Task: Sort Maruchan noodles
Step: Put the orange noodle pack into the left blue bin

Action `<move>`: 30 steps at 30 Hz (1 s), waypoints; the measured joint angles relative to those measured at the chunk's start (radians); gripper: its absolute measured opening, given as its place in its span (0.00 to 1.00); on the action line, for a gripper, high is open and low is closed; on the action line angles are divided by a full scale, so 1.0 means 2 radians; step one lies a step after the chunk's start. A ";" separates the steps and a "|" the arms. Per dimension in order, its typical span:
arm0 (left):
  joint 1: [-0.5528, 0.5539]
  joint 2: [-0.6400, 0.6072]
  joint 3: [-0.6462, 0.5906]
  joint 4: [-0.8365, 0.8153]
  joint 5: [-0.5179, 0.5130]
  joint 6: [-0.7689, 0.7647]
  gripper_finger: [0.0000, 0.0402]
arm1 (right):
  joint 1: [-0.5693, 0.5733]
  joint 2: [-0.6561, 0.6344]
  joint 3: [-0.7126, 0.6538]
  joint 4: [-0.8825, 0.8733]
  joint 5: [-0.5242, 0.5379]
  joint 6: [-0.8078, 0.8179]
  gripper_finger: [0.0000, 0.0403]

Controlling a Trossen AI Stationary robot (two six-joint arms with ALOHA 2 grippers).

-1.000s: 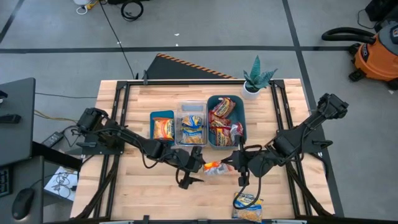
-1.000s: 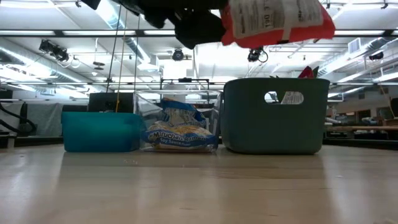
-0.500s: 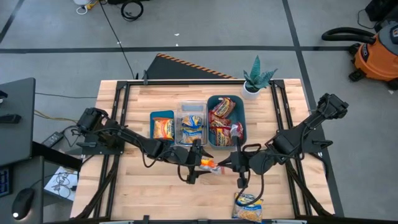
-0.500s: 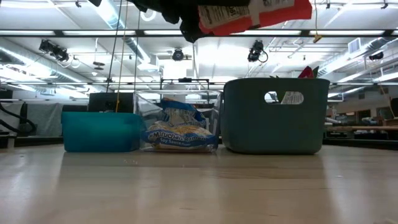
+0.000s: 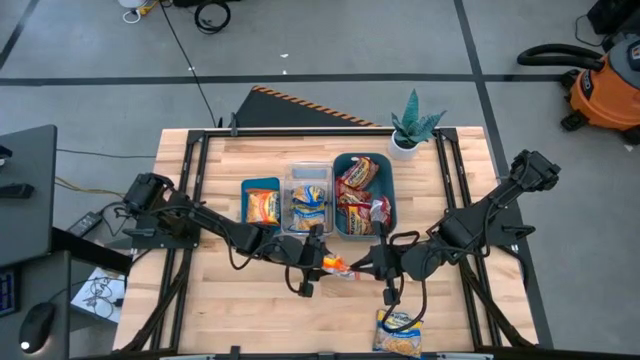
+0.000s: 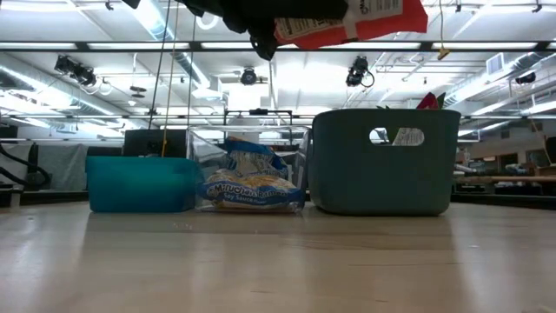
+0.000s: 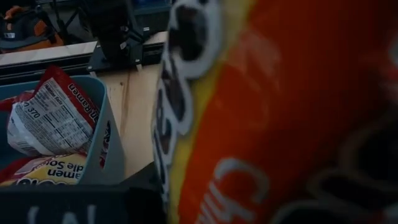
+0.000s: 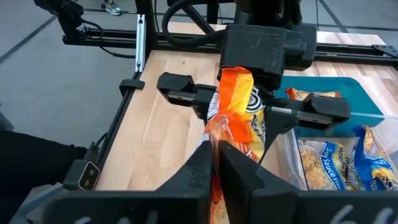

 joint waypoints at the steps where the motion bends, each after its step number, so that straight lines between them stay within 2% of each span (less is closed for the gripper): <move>1: 0.000 0.000 0.000 0.000 0.000 0.000 0.36 | 0.000 0.000 0.000 0.000 0.000 0.001 0.09; 9: 0.000 -0.024 0.000 -0.052 0.000 -0.001 0.31 | 0.002 -0.008 0.000 -0.002 -0.012 0.028 0.22; 13: -0.004 -0.064 0.000 -0.134 0.000 -0.012 0.31 | 0.010 -0.030 0.000 -0.016 -0.004 0.033 0.32; 16: -0.005 -0.101 0.000 -0.224 -0.007 -0.022 0.31 | 0.021 -0.049 0.001 -0.029 0.018 0.047 0.37; 19: -0.008 -0.131 0.000 -0.307 -0.047 -0.043 0.31 | 0.035 -0.058 0.001 -0.047 0.044 0.065 0.40; 25: -0.023 -0.186 0.000 -0.421 -0.137 -0.075 0.31 | 0.061 -0.048 0.001 -0.068 0.080 0.084 0.40; 30: -0.026 -0.210 0.001 -0.525 -0.242 -0.134 0.31 | 0.072 -0.033 0.001 -0.064 0.087 0.088 0.39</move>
